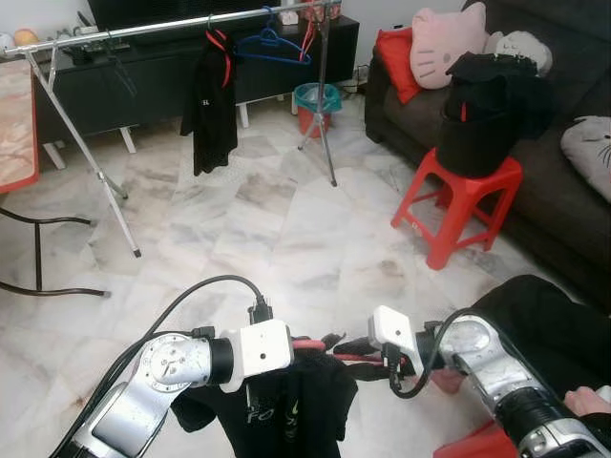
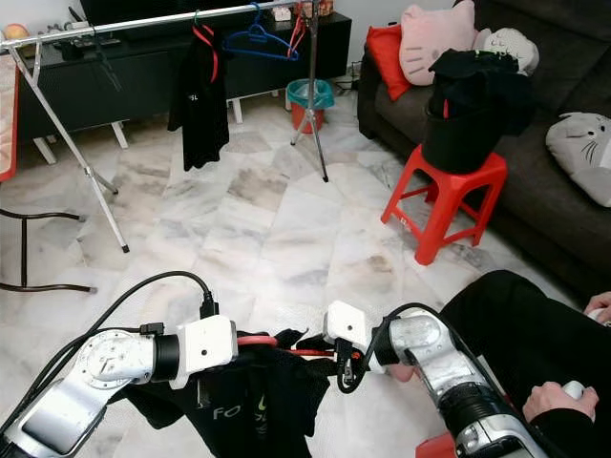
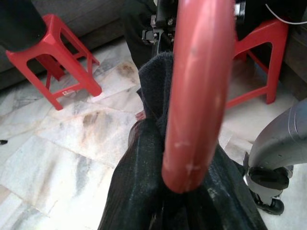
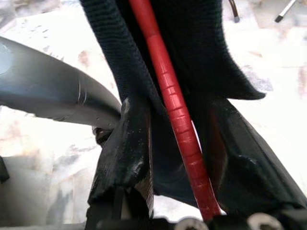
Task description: Hang hanger
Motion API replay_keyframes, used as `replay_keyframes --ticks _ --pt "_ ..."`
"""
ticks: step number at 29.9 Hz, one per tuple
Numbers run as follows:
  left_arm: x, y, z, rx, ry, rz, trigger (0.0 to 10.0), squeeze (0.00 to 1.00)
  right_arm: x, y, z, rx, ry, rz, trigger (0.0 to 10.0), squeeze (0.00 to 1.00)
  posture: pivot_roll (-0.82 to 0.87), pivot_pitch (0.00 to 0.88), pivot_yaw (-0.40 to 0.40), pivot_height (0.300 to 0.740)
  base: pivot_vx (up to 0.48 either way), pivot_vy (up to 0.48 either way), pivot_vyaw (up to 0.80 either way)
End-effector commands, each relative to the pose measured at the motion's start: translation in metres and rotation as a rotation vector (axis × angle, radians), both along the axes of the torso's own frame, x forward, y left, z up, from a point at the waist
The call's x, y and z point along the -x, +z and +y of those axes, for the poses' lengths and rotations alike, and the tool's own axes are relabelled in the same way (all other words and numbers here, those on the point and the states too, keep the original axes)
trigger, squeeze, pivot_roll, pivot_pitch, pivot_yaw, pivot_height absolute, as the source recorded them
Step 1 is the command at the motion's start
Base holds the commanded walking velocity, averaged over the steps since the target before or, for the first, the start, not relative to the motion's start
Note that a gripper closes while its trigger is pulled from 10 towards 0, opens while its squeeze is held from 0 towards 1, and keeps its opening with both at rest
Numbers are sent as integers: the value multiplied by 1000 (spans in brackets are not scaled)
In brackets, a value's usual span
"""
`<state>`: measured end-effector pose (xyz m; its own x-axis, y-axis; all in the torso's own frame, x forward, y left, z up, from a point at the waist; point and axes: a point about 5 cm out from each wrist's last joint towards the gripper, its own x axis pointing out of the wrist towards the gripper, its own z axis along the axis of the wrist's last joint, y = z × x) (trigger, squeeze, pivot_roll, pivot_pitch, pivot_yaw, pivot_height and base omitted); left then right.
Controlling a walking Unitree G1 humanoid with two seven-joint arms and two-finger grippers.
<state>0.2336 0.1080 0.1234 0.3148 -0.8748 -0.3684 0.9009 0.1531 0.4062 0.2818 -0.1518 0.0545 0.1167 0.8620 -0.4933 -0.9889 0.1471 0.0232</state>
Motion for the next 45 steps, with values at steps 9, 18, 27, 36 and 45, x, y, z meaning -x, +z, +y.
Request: replay_keyframes --ticks 9,18,27,36,45 --pt "1 12 -2 28 -10 -43 10000 0 -8 5 6 -57 -69 -32 0 0 73 46 -42 740 0 0 0" --pt "1 13 -1 20 -12 -39 10000 0 -4 2 11 -111 -53 -12 0 0 78 49 -40 740 0 0 0" --pt "3 13 -1 -1 -32 -28 10000 0 -2 -1 11 -101 -47 -4 0 0 79 48 -38 740 0 0 0" --pt "3 13 -3 3 -36 -28 10000 1000 -1 -2 13 -107 -47 -6 0 0 80 49 -38 740 0 0 0" --pt "0 17 -3 14 -20 -64 10000 1000 -1 -3 15 -112 -44 -8 0 0 81 50 -38 740 0 0 0"
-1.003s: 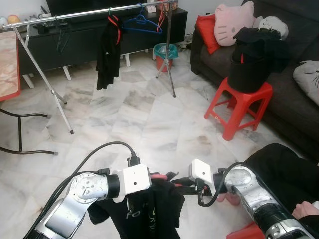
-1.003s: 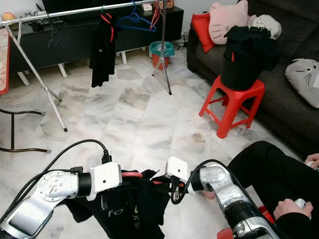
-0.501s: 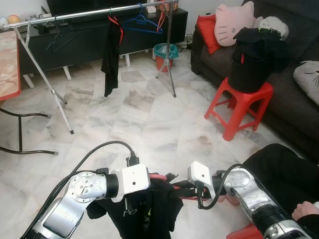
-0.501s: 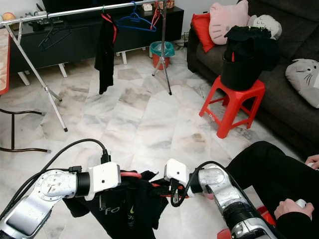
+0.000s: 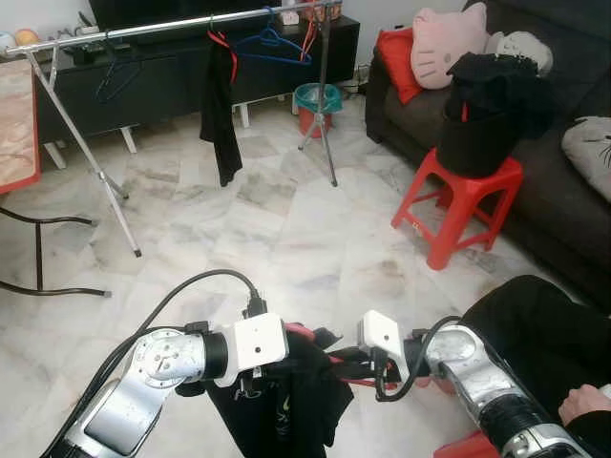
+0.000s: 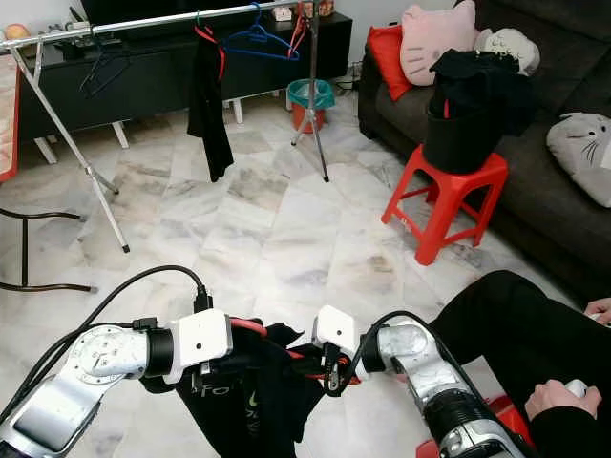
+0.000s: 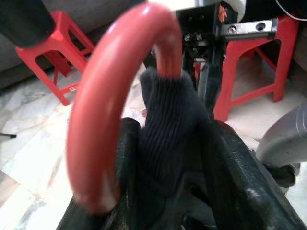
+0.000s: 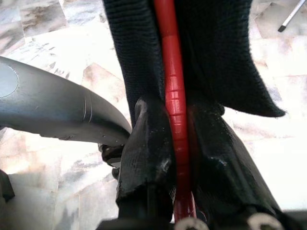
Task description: Hang hanger
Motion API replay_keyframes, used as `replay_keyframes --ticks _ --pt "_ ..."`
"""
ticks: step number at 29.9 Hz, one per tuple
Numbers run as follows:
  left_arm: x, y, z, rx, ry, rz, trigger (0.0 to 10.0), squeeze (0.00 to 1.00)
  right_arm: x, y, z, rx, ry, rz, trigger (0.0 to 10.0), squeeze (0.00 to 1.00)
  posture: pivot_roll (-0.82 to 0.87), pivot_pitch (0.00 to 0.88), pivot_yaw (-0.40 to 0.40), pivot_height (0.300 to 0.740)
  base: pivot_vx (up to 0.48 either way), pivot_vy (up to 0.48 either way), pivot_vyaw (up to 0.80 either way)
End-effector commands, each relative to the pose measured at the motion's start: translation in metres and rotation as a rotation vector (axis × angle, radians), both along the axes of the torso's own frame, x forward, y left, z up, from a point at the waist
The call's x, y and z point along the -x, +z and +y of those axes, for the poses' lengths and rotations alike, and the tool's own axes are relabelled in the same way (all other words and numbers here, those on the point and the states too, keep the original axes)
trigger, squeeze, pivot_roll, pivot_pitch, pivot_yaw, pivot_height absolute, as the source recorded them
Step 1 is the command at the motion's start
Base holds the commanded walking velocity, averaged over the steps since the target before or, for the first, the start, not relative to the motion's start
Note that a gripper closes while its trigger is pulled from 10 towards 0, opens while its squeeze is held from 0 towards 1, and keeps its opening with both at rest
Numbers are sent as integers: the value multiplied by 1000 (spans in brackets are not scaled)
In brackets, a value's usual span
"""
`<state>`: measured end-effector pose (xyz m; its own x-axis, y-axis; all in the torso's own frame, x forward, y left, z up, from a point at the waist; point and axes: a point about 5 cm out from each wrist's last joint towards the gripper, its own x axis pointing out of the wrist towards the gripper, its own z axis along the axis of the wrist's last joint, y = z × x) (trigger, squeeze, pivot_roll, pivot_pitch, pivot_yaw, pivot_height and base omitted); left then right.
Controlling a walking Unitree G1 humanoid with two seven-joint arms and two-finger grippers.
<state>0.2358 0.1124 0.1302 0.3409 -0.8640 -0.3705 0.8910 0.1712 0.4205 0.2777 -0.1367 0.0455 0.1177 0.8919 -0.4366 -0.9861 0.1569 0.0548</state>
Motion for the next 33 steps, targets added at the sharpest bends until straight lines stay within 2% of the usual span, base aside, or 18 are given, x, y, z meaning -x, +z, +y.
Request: replay_keyframes --ticks 1,4,5,16,20,23,26,28,31,33 --pt "-1 13 -7 33 -25 -74 10000 1000 -4 6 0 -44 -27 -24 0 0 81 49 -38 740 0 0 0" --pt "-3 15 -6 45 -11 -91 10000 1000 -3 5 0 -44 -24 -22 0 0 82 50 -38 740 0 0 0" --pt "-6 19 -6 73 10 -107 10000 0 -3 5 1 -44 -25 -22 0 0 81 49 -38 740 0 0 0" --pt "-16 24 0 101 78 -168 10000 0 -3 5 2 -54 -21 -19 0 0 81 50 -37 740 0 0 0" --pt "-18 21 7 80 98 -172 10000 0 -2 5 2 -59 -19 -18 0 0 80 51 -36 740 0 0 0" --pt "-23 16 19 36 147 -201 10000 0 -2 6 2 -63 -16 -15 0 0 80 51 -36 740 0 0 0" --pt "-23 11 23 4 147 -188 10000 0 -1 6 3 -65 -13 -14 0 0 80 51 -36 740 0 0 0" --pt "-18 4 26 -27 120 -139 10000 0 -1 6 3 -65 -13 -14 0 0 79 51 -36 740 0 0 0" --pt "-16 2 26 -32 105 -125 10000 0 -1 6 2 -65 -12 -14 0 0 79 53 -38 740 0 0 0" --pt "-11 -1 27 -33 73 -79 10000 0 -2 6 2 -63 -15 -15 0 0 79 53 -38 740 0 0 0"
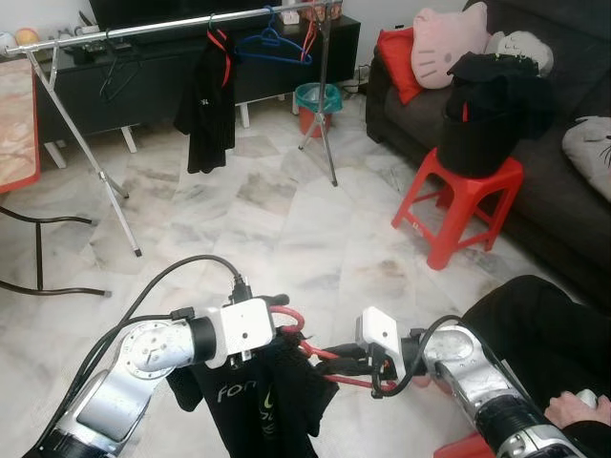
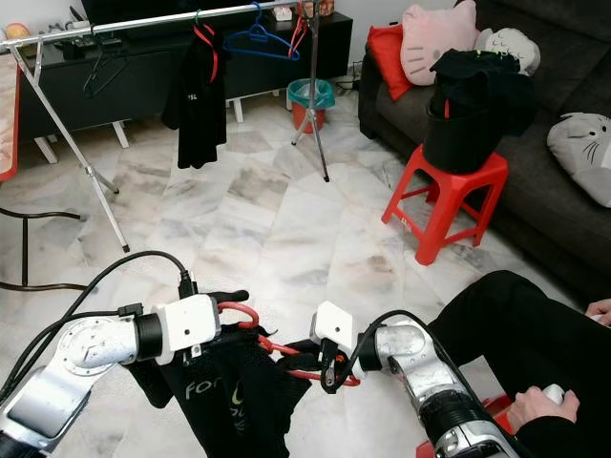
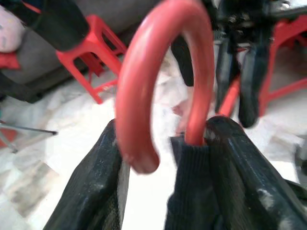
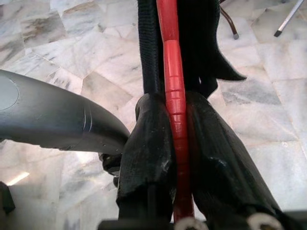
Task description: Hang hanger
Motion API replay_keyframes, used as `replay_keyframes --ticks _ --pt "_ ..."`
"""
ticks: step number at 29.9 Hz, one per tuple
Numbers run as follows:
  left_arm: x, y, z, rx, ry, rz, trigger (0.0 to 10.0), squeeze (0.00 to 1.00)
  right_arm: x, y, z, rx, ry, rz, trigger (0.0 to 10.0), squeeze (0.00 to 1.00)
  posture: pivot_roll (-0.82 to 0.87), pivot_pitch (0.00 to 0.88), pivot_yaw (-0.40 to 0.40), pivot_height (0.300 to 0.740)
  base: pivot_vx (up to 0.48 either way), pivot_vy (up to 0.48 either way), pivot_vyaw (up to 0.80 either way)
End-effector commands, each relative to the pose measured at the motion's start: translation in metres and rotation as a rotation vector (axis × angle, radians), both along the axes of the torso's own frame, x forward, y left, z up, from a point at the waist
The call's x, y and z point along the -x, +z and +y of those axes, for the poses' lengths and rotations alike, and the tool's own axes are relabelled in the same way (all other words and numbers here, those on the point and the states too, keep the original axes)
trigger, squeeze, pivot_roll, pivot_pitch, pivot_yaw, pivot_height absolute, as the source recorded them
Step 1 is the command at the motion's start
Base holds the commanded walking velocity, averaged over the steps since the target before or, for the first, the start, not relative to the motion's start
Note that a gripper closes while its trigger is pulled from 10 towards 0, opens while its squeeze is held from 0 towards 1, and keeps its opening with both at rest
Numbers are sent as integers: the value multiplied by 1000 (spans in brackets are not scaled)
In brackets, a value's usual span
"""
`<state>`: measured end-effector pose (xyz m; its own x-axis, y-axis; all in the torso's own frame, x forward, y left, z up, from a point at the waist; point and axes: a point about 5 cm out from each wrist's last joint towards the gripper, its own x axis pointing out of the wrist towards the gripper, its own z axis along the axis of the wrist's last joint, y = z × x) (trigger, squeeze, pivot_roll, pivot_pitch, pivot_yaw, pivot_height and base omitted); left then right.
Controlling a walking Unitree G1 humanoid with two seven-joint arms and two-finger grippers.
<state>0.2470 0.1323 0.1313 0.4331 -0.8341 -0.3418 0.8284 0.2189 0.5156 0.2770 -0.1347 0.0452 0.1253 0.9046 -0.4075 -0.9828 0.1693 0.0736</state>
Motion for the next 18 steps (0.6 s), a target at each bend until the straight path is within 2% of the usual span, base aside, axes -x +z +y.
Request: replay_keyframes --ticks 1,7,13,18 --pt "4 -3 7 -24 -12 57 10000 0 -3 6 0 -28 -3 -30 0 0 78 52 -39 740 0 0 0" --pt "7 0 9 -25 -38 68 10000 0 -3 7 0 -34 -8 -33 0 0 78 53 -39 740 0 0 0" --pt "-3 11 16 19 18 26 10000 0 -3 7 1 -39 -5 -33 0 0 81 53 -39 740 0 0 0" --pt "-3 5 21 -18 28 34 10000 0 -3 8 2 -44 -4 -33 0 0 80 53 -36 740 0 0 0"
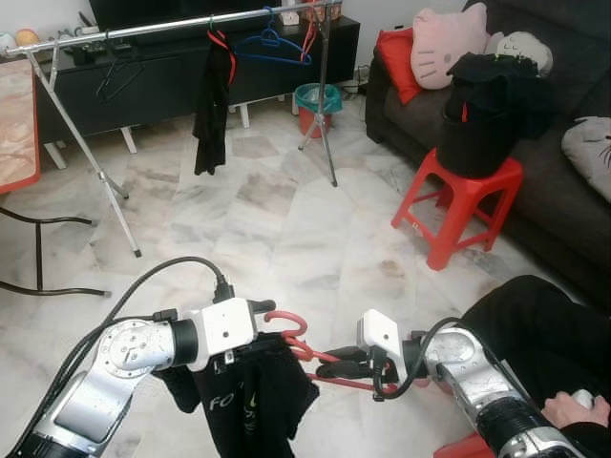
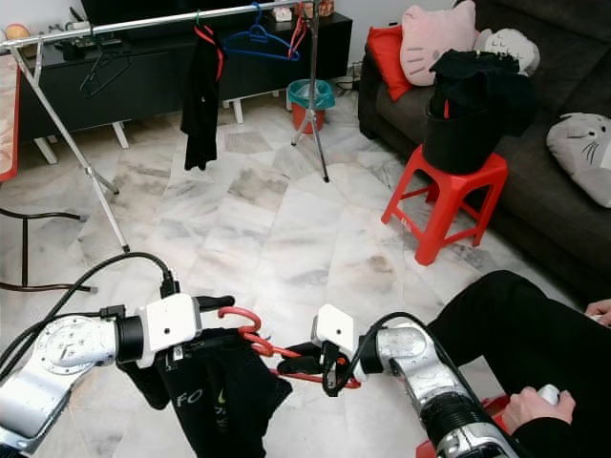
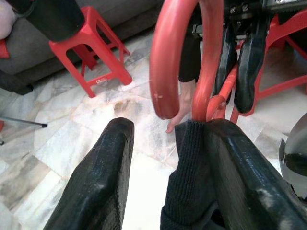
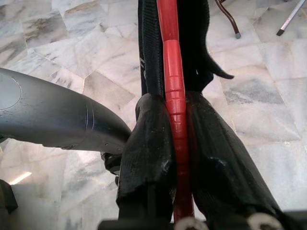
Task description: Hang hanger
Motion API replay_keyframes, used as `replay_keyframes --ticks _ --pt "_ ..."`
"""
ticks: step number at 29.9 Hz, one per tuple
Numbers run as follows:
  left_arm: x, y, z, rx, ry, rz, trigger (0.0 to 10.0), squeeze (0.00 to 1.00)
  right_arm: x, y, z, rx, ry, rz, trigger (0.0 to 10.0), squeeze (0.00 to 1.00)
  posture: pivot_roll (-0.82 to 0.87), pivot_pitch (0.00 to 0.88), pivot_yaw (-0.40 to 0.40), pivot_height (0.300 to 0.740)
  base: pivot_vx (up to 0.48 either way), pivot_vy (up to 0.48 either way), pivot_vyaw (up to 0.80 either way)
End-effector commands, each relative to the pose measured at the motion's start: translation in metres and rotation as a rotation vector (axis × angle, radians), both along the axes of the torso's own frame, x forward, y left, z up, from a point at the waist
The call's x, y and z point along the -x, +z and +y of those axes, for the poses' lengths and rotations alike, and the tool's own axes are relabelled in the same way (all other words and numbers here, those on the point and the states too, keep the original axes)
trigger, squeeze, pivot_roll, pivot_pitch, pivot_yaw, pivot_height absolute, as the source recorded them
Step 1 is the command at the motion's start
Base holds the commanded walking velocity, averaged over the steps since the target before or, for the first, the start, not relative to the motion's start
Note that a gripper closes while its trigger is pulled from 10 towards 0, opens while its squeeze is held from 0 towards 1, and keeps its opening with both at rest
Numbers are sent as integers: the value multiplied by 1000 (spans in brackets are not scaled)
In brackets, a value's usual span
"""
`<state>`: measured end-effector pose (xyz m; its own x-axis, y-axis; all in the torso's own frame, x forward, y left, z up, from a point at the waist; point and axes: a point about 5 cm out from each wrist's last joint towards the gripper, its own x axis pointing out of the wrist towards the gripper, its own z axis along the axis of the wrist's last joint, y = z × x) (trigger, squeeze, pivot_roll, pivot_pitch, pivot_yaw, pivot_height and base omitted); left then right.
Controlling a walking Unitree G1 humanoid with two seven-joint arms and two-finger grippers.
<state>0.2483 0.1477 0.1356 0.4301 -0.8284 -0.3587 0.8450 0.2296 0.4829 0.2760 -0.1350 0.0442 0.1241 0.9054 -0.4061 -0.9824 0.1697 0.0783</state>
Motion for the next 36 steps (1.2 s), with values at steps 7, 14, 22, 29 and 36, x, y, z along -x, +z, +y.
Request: replay_keyframes --ticks 7,14,22,29,36 --pt "6 -12 1 -62 -33 48 10000 0 -4 9 3 -42 0 -39 0 0 79 55 -36 740 0 0 0" --pt "3 -13 -3 -20 -9 31 0 0 -4 10 3 -47 4 -39 0 0 75 55 -34 740 0 0 0" --pt "0 -11 -3 9 3 24 0 0 -4 10 3 -48 6 -37 0 0 77 55 -35 740 0 0 0" --pt "3 -13 -4 9 -10 46 0 0 -3 10 3 -47 9 -34 0 0 75 55 -35 740 0 0 0" --pt "3 -10 -3 24 -14 47 0 0 -2 9 3 -46 12 -30 0 0 77 56 -37 740 0 0 0"
